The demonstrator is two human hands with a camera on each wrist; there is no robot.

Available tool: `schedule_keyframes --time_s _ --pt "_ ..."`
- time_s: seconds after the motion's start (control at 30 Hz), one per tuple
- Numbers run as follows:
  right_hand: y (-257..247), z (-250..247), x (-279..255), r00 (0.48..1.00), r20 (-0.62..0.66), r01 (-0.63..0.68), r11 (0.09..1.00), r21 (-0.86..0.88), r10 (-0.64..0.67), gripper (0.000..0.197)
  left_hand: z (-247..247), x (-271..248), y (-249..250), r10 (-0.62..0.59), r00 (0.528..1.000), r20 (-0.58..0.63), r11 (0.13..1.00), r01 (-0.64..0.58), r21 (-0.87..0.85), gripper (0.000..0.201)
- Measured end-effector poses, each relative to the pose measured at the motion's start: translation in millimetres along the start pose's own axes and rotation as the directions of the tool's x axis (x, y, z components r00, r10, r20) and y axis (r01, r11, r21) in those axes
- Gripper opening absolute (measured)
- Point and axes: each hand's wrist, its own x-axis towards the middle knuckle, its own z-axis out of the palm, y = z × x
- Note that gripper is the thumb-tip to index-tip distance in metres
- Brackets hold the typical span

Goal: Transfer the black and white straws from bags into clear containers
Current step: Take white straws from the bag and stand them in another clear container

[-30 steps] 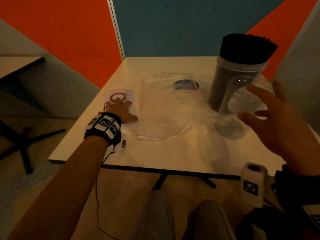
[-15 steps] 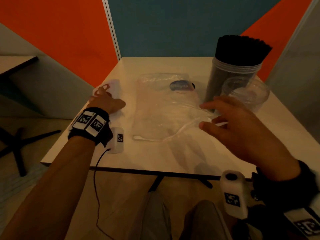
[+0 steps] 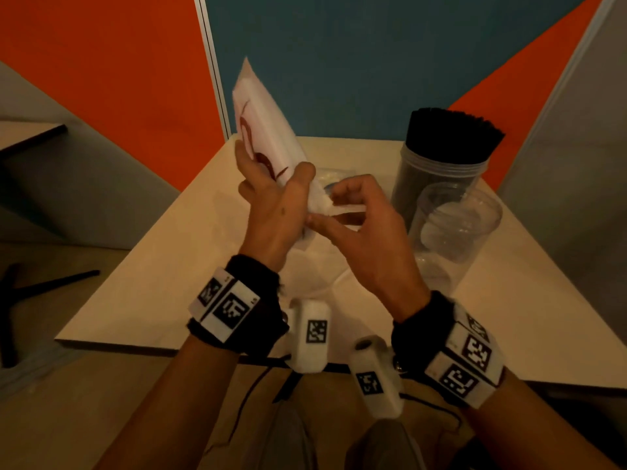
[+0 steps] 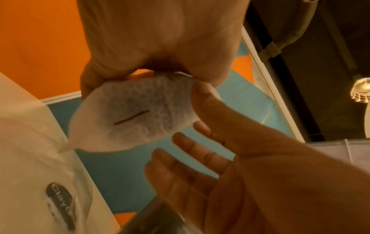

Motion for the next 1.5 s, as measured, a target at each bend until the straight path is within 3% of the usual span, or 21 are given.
schedule_keyframes --time_s 0.13,0.27,0.33,0.4,0.47,0.53,0.63,0.8,0.9,0.97,1.07,1.27,1.37,1.43,1.5 --pt "1.4 -6.3 -5.5 0.993 -0.015 0.114 0.990 0.084 -0.114 0.017 11.5 -9.2 -1.9 0.003 0.999 0.050 0.999 -0.001 -0.053 0.082" --pt "9.9 -19.8 0.8 0.988 -0.057 0.150 0.986 0.078 -0.146 0.008 9.6 -10.0 -5.5 0.028 0.990 0.136 0.999 -0.022 -0.045 0.093" --pt "14.3 -29.6 7.3 0.984 -0.105 0.153 0.985 0.084 -0.144 0.015 5.9 -11.3 -6.3 0.068 0.987 0.147 0.995 -0.077 0.056 0.093" --pt "16.2 -37.6 13.9 0.970 -0.180 0.176 0.983 0.048 -0.165 0.024 0.8 -14.3 -7.9 0.183 0.972 0.148 0.926 -0.221 0.308 0.082" --pt "16.1 -42.4 18.3 0.954 -0.245 0.190 0.981 0.036 -0.176 0.029 -2.5 -14.9 -9.4 0.375 0.904 0.206 0.727 -0.425 0.539 0.066" --pt "14.5 -43.6 20.4 0.948 -0.263 0.203 0.977 0.060 -0.181 0.030 -2.7 -10.6 -8.8 0.476 0.823 0.309 0.602 -0.562 0.567 0.047" --pt "16.5 -41.6 20.0 0.949 -0.240 0.215 0.976 0.019 -0.205 0.032 -0.4 -3.8 -7.0 0.546 0.767 0.338 0.591 -0.638 0.493 0.026" --pt "23.7 -37.5 11.4 0.975 -0.115 0.202 0.976 0.078 -0.192 0.017 -3.1 6.2 -10.5 0.670 0.672 0.315 0.508 -0.725 0.464 0.025" --pt "26.3 -38.3 10.5 0.972 -0.161 0.190 0.976 0.101 -0.173 0.008 -2.0 9.1 -10.5 0.676 0.638 0.370 0.518 -0.768 0.378 0.019" --pt "25.6 -37.3 11.3 0.971 -0.197 0.165 0.977 0.135 -0.137 0.007 1.1 5.8 -13.7 0.650 0.627 0.429 0.588 -0.773 0.238 0.016" --pt "23.7 -33.0 11.8 0.973 -0.204 0.137 0.979 0.152 -0.105 0.013 6.2 -2.7 -16.8 0.542 0.713 0.444 0.796 -0.605 0.000 0.017" --pt "30.5 -39.3 6.1 0.995 -0.104 0.021 0.965 0.263 0.007 0.005 5.7 2.3 -23.5 0.441 0.757 0.482 0.891 -0.434 -0.134 0.012" --pt "36.9 -43.6 1.7 0.996 -0.093 0.013 0.975 0.222 0.008 0.006 7.8 4.4 -28.8 0.473 0.693 0.544 0.840 -0.542 -0.040 0.008" --pt "41.7 -45.3 0.5 0.994 -0.104 0.033 0.992 0.125 -0.020 0.006 8.7 7.2 -34.1 0.509 0.608 0.609 0.731 -0.679 0.066 0.004" --pt "46.1 -46.3 -1.5 0.992 -0.110 0.060 0.998 -0.004 -0.060 0.012 4.7 10.0 -40.3 0.506 0.560 0.656 0.633 -0.758 0.159 0.015"
